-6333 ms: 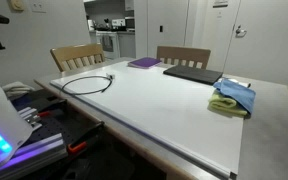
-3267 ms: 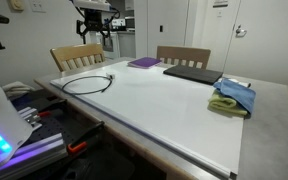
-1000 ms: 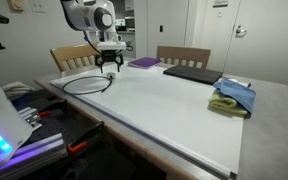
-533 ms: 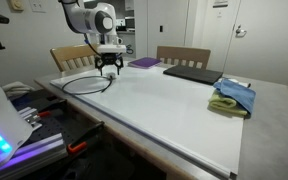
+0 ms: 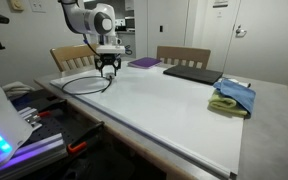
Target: Place the charger straight across the board
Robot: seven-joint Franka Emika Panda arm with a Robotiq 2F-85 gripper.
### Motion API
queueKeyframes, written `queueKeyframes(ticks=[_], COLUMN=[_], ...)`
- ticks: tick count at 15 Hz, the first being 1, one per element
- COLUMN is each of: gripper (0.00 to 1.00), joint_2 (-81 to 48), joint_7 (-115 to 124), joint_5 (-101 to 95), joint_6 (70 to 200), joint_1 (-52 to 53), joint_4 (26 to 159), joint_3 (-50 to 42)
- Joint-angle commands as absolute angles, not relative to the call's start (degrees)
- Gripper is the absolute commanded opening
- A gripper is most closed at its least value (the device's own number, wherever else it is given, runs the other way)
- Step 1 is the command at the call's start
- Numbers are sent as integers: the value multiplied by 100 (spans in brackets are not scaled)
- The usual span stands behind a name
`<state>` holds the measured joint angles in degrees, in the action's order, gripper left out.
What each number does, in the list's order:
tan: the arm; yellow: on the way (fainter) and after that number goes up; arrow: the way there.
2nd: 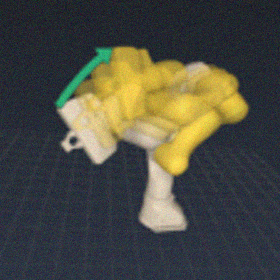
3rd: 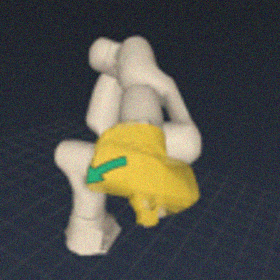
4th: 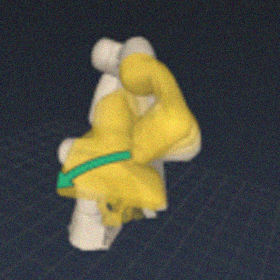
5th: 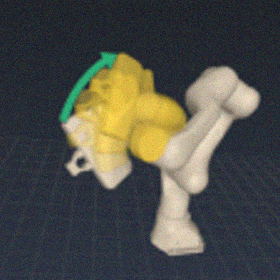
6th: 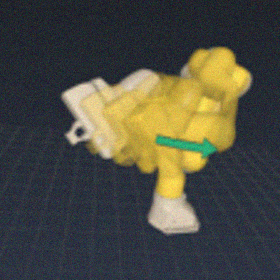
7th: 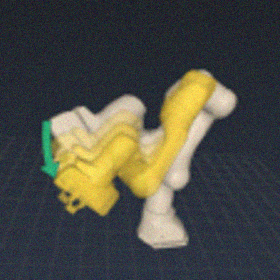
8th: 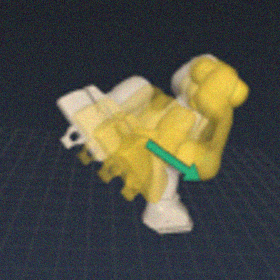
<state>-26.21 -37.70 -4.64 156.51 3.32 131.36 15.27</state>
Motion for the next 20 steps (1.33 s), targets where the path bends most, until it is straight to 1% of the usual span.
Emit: queueKeyframes(ticks=[1, 3, 4, 8, 14, 17, 18, 20], gripper=[48, 34, 29, 29, 29, 29, 54, 54], joint_2=[-2709, -2667, -2639, -2538, -2156, -1902, -2220, -2087], joint_7=[-3880, -3728, -3621, -2914, -1690, -2918, -2333, -2734], joint_5=[-483, -618, -694, -1165, -1427, 135, -517, -27], joint_6=[15799, 15832, 15870, 16156, 16324, 16427, 16261, 16273], joint_1=[155, 260, 324, 497, 410, -862, -252, -647], joint_4=[13145, 13168, 13178, 13165, 13313, 13559, 13216, 13308], joint_3=[1654, 1516, 1431, 924, 148, 1570, 854, 1353])
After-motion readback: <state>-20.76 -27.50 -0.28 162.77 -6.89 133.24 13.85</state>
